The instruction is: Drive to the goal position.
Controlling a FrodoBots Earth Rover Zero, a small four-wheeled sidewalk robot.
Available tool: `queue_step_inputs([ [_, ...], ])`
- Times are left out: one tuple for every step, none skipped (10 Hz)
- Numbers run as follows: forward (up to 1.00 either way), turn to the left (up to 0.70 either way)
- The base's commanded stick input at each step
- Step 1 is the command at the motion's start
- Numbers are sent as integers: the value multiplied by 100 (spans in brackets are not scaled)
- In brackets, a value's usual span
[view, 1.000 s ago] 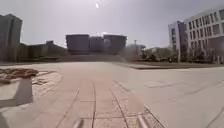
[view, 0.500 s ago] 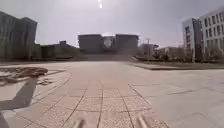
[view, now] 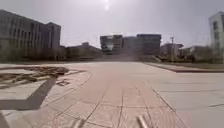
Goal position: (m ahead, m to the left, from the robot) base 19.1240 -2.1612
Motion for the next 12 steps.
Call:
queue_step_inputs([
  [70, 1],
  [70, 1],
  [70, 1],
  [70, 1],
  [70, 1],
  [70, 1],
  [70, 1],
  [70, 1],
  [70, 1],
  [70, 1],
  [70, 1],
  [70, 1],
])
